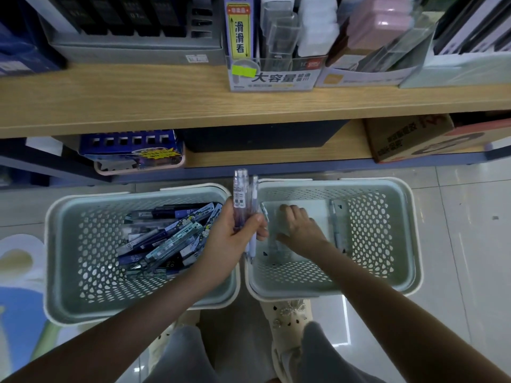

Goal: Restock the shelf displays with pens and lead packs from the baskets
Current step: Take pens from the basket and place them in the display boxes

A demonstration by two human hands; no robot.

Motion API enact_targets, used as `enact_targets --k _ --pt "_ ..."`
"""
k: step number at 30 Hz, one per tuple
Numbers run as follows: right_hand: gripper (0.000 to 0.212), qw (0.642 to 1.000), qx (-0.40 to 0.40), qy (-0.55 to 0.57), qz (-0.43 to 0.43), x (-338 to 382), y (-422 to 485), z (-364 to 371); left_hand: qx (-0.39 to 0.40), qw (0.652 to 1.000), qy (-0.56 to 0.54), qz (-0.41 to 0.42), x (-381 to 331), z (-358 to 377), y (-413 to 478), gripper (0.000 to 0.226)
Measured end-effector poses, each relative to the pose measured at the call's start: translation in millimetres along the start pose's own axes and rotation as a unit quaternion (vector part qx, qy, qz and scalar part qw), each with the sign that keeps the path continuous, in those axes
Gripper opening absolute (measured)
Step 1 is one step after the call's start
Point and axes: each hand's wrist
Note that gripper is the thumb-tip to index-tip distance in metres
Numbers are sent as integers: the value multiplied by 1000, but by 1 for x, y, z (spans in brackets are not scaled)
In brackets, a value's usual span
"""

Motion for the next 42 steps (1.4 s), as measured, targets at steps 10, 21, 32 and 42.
enact_targets --k 10,21,32,42 --pt "74 984 -10 -138 -108 11 15 17 -38 998 -39 8 -3 -29 -5 15" --pt "33 960 44 256 105 -37 -4 -3 -9 999 -40 -16 -3 -13 -2 10" --pt "121 917 -41 247 309 -57 -8 -4 -9 999 -29 -24 -2 -8 0 8" --pt "93 972 9 134 193 -46 3 11 2 999 -21 -31 3 -11 3 7"
Point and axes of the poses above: each hand's wrist, its own y-axis towards the middle knuckle, its own z-axis out of the palm, x = y × z, and after that the axes turned 9 degrees about x, right-handed
